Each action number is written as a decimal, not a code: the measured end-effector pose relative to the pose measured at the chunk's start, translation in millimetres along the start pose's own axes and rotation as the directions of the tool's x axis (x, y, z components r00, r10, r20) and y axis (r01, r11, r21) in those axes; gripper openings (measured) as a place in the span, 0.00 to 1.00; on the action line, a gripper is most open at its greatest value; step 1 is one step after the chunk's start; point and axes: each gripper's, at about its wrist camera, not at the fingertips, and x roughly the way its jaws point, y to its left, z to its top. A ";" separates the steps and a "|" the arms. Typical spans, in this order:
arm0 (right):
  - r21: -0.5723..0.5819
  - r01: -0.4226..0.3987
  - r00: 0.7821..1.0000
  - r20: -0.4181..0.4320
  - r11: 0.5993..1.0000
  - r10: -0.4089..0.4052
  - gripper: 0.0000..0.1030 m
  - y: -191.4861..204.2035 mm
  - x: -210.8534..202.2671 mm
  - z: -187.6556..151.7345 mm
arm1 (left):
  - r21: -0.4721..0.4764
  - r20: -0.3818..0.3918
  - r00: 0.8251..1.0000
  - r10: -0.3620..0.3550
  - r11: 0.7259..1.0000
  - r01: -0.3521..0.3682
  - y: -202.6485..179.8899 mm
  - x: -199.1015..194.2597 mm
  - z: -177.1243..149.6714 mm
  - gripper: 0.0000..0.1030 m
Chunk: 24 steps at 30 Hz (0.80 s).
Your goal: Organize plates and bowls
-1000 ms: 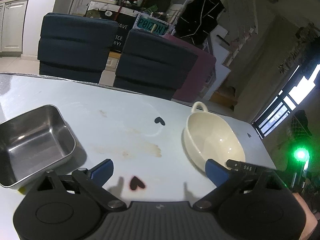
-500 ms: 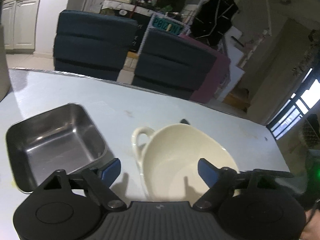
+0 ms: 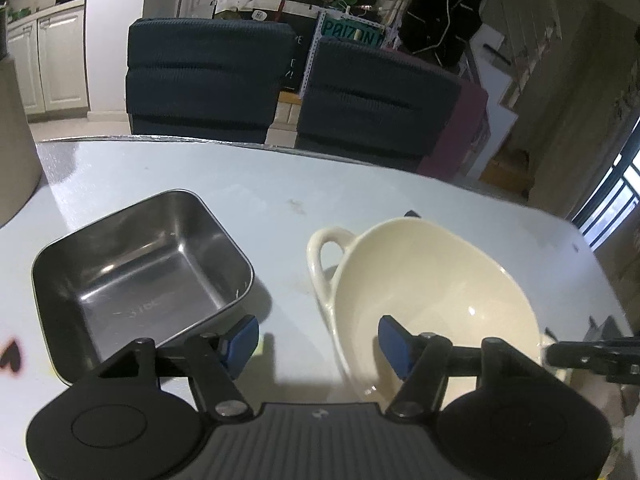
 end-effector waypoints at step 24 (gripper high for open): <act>0.162 -0.006 0.986 0.168 0.987 -0.022 0.16 -18.1 21.7 16.2 | 0.047 -0.127 0.984 -0.122 0.991 0.129 -14.8 -3.6 -15.7 0.53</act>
